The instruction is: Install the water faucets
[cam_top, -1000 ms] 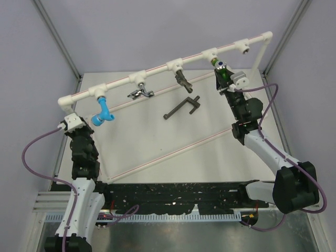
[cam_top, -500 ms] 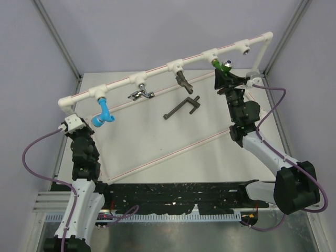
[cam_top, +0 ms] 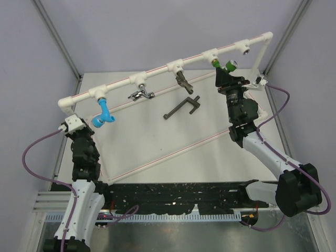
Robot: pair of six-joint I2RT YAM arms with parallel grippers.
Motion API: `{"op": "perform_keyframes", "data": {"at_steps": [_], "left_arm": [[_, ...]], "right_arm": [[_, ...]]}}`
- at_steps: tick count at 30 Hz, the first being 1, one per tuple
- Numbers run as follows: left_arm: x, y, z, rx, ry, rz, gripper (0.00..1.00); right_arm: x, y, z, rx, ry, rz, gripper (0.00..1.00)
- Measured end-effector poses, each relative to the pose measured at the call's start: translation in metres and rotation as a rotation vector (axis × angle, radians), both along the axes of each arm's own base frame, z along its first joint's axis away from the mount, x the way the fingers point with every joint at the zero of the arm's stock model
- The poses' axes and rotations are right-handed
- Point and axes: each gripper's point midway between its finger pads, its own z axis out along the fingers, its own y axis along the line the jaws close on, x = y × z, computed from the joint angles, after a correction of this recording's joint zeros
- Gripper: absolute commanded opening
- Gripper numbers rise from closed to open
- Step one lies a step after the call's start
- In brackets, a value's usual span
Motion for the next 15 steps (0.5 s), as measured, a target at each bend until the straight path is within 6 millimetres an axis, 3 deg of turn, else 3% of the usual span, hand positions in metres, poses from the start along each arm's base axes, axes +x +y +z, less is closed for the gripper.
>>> {"op": "perform_keyframes", "data": {"at_steps": [15], "left_arm": [[-0.0020, -0.0004, 0.0000, 0.001, -0.002, 0.005, 0.00]], "right_arm": [[-0.0014, 0.0011, 0.0019, 0.500, 0.079, 0.099, 0.05]]}}
